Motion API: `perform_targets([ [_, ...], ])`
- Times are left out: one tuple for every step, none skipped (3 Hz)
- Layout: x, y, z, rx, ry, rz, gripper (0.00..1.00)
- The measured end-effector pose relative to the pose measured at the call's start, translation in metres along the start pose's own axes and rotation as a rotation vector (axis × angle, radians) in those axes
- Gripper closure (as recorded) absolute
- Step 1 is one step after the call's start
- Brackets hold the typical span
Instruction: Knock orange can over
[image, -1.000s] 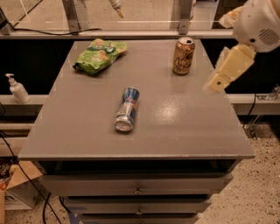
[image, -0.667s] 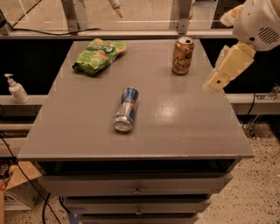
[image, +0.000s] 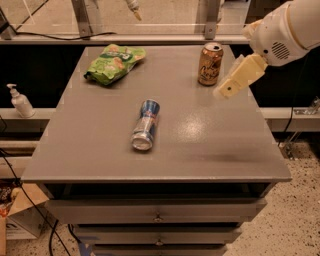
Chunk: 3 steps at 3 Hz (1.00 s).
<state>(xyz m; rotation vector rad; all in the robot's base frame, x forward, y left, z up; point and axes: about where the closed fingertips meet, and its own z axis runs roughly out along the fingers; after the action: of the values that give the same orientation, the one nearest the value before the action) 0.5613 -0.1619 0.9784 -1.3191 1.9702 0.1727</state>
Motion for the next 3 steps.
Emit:
perform_targets([
  [-0.002, -0.024, 0.030, 0.009, -0.095, 0.068, 0.00],
  [0.004, -0.047, 0.055, 0.008, -0.186, 0.167, 0.00],
  [0.006, -0.044, 0.060, -0.005, -0.185, 0.169, 0.00],
])
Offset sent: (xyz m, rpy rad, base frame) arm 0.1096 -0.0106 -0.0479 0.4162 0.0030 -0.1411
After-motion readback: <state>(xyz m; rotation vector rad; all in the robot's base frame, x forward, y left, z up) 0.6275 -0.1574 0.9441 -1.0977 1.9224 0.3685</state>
